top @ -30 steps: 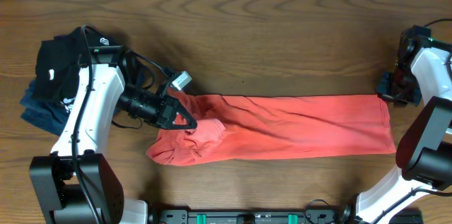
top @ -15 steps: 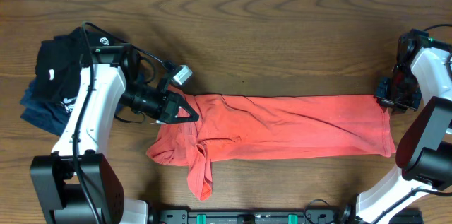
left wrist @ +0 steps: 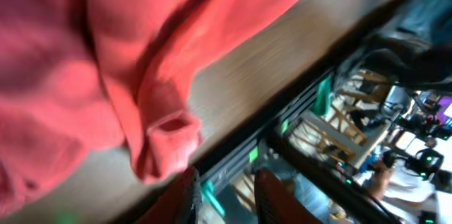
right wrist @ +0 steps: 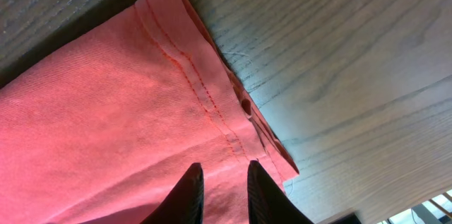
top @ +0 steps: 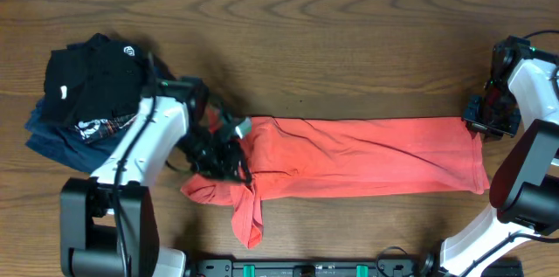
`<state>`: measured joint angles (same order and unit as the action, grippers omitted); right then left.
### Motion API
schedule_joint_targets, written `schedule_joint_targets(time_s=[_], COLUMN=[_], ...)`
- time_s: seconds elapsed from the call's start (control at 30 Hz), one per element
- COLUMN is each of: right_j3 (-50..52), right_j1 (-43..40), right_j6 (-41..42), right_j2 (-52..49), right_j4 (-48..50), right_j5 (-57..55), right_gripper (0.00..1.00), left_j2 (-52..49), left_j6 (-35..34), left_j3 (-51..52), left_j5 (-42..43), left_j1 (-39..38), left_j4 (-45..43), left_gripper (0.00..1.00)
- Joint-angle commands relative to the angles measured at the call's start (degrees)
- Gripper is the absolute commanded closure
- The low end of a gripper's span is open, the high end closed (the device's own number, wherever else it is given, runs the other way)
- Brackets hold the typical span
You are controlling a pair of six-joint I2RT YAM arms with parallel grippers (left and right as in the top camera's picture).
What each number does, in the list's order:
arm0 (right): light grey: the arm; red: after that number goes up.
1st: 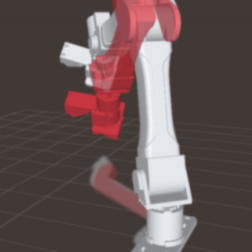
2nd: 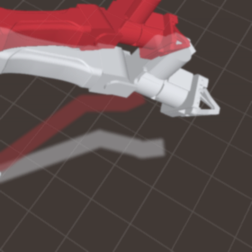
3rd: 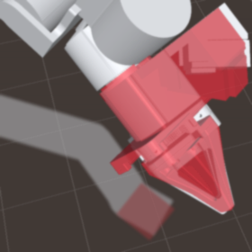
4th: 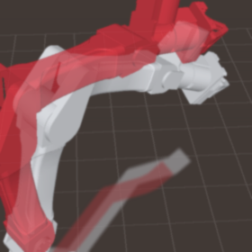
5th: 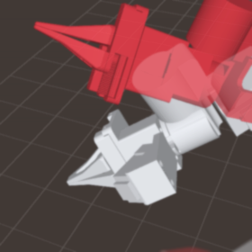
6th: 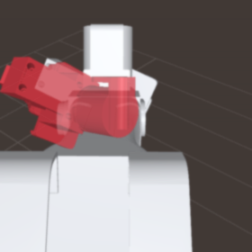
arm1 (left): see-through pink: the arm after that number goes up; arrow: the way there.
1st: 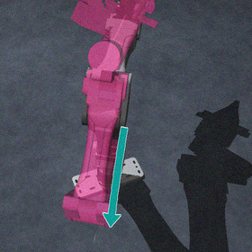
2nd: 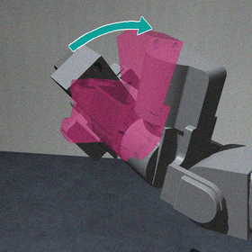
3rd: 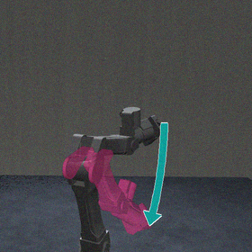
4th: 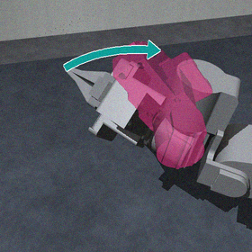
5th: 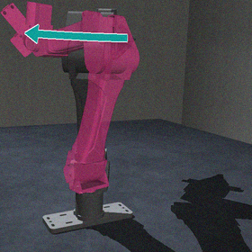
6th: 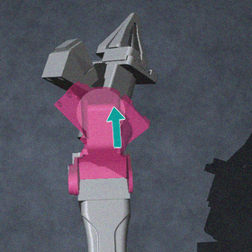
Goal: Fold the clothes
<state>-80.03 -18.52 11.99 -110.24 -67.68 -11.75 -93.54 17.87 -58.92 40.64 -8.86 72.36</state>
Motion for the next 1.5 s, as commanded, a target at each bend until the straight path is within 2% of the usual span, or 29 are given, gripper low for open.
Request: schedule_joint_targets(time_s=[0.0,0.27,0.33,0.5,0.63,0.7,0.8,0.87,1.07,1.23,1.47], right_j3=[0.2,0.2,0.2,0.2,0.2,0.2,0.2,0.2,0.2,0.2,0.2], right_j1=[0.2,0.2,0.2,0.2,0.2,0.2,0.2,0.2,0.2,0.3,0.3], right_j6=[0.8,0.8,0.8,0.8,0.8,0.8,0.8,0.8,0.8,0.8,0.8], right_j2=[0.7,0.7,0.7,0.7,0.7,0.7,0.7,0.7,0.7,0.7,0.7], right_j4=[0.0,0.0,0.0,-0.1,-0.1,-0.1,0.0,-0.1,-0.1,0.0,0.0], right_j5=[0.1,0.2,0.2,0.2,0.2,0.2,0.2,0.2,0.2,0.2,0.2], right_gripper=[0.8,0.79,0.79,0.79,0.8,0.79,0.79,0.79,0.79,0.79,0.79], left_j2=[0.3,0.3,0.3,0.3,0.3,0.3,0.3,0.4,2.7,8.5,13.9], left_j6=[-6.2,-14.0,-15.4,-21.4,-22.6,-23.4,-24.2,-24.2,-24.2,-22.8,-22.7], left_j3=[2.8,8.2,8.5,8.5,8.5,8.5,8.5,8.3,6.1,1.6,-0.2], left_j5=[-3.2,-4.3,-5.1,-14.3,-14.8,-14.8,-14.8,-14.8,-14.1,-13.4,-12.8], left_j1=[-2.7,-8.1,-9.1,-10.8,-11.7,-12.1,-12.2,-12.2,-12.3,-14.6,-19.5], left_j4=[-0.8,-11.7,-14.2,-17.9,-19.6,-20.3,-20.9,-20.8,-18.6,-17.4,-29.1], left_gripper=[0.69,0.6,0.6,0.6,0.61,0.69,0.87,0.94,0.94,0.94,0.94])
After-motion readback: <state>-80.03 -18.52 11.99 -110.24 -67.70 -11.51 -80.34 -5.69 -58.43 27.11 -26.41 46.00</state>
